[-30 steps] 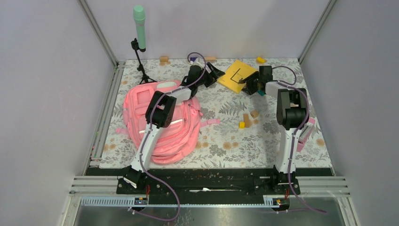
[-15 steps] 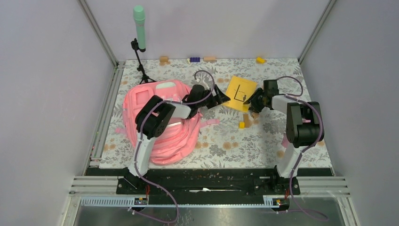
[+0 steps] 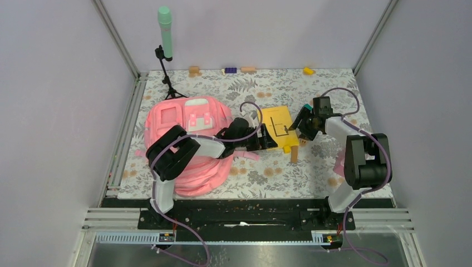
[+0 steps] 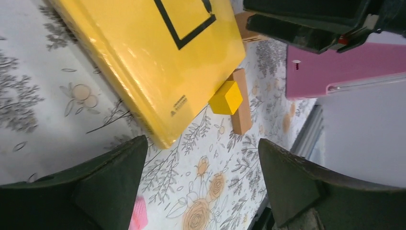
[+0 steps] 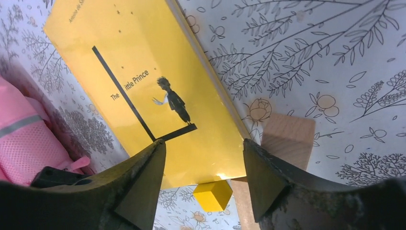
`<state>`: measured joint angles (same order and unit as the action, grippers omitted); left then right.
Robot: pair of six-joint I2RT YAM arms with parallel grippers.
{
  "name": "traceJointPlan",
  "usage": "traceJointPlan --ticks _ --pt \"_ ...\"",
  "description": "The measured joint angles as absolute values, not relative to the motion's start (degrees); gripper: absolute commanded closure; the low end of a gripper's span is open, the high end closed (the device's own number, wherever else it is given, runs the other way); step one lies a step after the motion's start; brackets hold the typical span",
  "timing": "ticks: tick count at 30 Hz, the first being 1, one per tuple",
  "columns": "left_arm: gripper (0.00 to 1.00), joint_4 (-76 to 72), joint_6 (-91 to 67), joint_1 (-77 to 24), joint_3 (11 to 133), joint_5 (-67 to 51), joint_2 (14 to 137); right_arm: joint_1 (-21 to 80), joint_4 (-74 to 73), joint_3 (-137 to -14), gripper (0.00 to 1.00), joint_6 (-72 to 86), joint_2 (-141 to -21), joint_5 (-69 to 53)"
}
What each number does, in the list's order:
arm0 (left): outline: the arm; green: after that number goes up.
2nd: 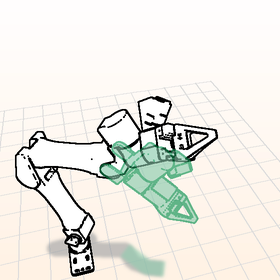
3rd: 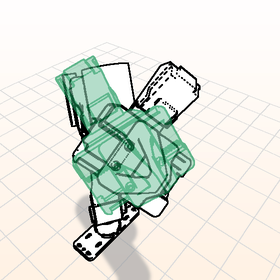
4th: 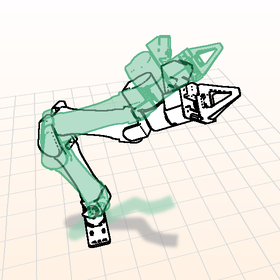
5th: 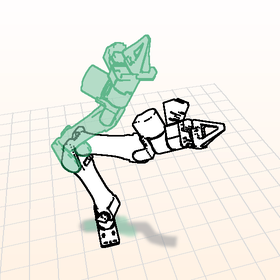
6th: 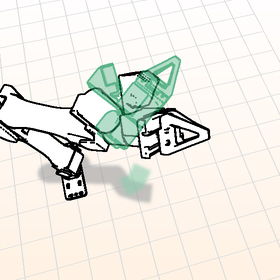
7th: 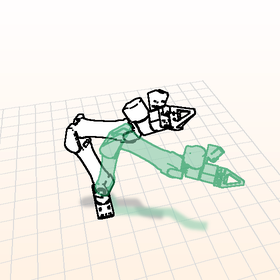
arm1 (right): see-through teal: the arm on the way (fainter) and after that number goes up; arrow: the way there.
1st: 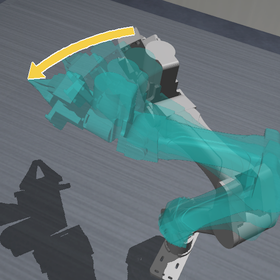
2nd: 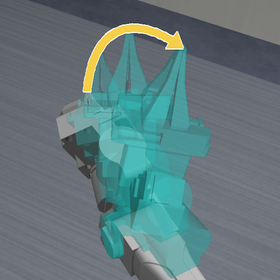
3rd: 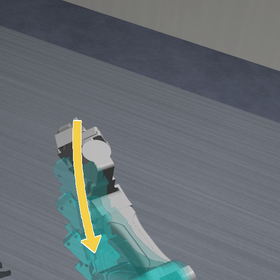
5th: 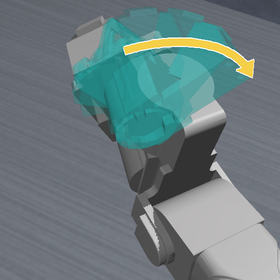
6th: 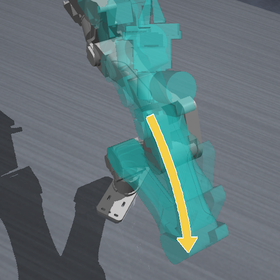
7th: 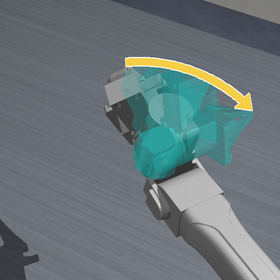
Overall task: Pack the student bag
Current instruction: Move the book to the center of the board, then adjust the book at the center of the board.
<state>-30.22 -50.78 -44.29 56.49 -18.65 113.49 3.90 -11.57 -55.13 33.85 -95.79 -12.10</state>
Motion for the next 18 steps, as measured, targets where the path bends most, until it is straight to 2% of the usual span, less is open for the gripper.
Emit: traceJointPlan --ticks 4,8,18 --pt "0.07 -21.21 -47.40 -44.23 57.69 -14.68 109.40 4.12 -14.90 -58.59 0.18 30.26 -95.64 -12.12" --pt "0.03 -16.86 -46.30 -42.72 60.45 -11.68 107.70 3.70 -16.43 -63.88 0.12 27.11 -97.12 -13.41" --pt "0.01 -15.94 -49.71 -40.01 67.51 -10.66 114.65 2.37 -24.73 -79.61 0.09 18.96 -112.84 -20.34"
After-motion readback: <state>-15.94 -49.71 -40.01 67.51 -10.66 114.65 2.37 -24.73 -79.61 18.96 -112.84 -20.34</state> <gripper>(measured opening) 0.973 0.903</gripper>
